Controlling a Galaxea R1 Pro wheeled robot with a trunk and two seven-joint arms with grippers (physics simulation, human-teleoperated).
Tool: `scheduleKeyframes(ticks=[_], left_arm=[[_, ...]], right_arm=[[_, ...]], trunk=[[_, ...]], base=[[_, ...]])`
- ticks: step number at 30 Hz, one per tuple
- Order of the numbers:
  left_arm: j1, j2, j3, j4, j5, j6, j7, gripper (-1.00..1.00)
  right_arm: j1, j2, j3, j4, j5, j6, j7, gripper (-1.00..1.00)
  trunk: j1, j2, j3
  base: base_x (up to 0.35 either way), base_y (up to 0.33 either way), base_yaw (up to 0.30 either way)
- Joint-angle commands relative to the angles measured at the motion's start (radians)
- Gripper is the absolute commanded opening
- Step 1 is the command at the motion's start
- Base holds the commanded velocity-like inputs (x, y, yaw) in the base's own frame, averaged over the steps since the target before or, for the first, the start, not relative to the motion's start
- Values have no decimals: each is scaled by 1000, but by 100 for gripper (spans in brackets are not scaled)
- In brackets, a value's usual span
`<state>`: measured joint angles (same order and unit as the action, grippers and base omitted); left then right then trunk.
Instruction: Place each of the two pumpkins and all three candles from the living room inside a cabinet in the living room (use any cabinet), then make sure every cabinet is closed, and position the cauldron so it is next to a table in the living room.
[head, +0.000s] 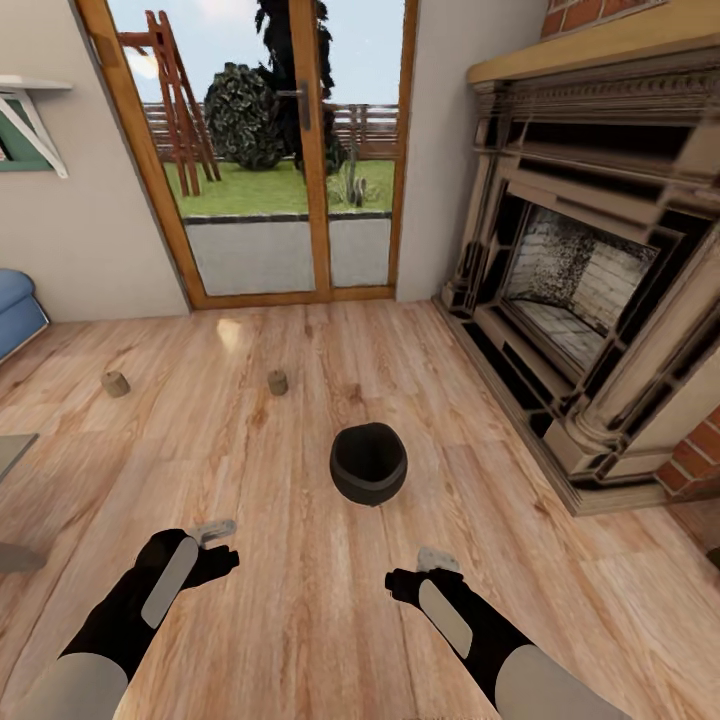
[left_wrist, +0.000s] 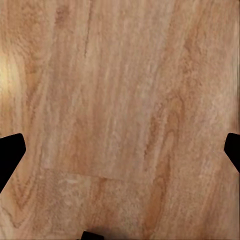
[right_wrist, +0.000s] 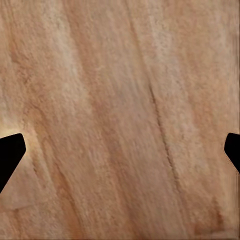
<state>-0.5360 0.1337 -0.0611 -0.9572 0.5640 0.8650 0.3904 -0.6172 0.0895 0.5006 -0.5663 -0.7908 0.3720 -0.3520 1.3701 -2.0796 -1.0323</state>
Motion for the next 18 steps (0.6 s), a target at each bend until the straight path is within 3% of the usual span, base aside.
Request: scheduleKeyframes(ticks=[1, 18], left_arm=[[0, 1, -4, -1, 10, 2, 10, 100], [0, 1, -9, -1, 5, 0, 10, 100]], right_arm=[[-1, -1, 6, -1, -8, 2, -9, 100], [-1, -1, 6, -1, -10, 2, -8, 100]], trunk=[[0, 0, -1], [0, 0, -1]], base=[[0, 0, -273], [0, 0, -276]])
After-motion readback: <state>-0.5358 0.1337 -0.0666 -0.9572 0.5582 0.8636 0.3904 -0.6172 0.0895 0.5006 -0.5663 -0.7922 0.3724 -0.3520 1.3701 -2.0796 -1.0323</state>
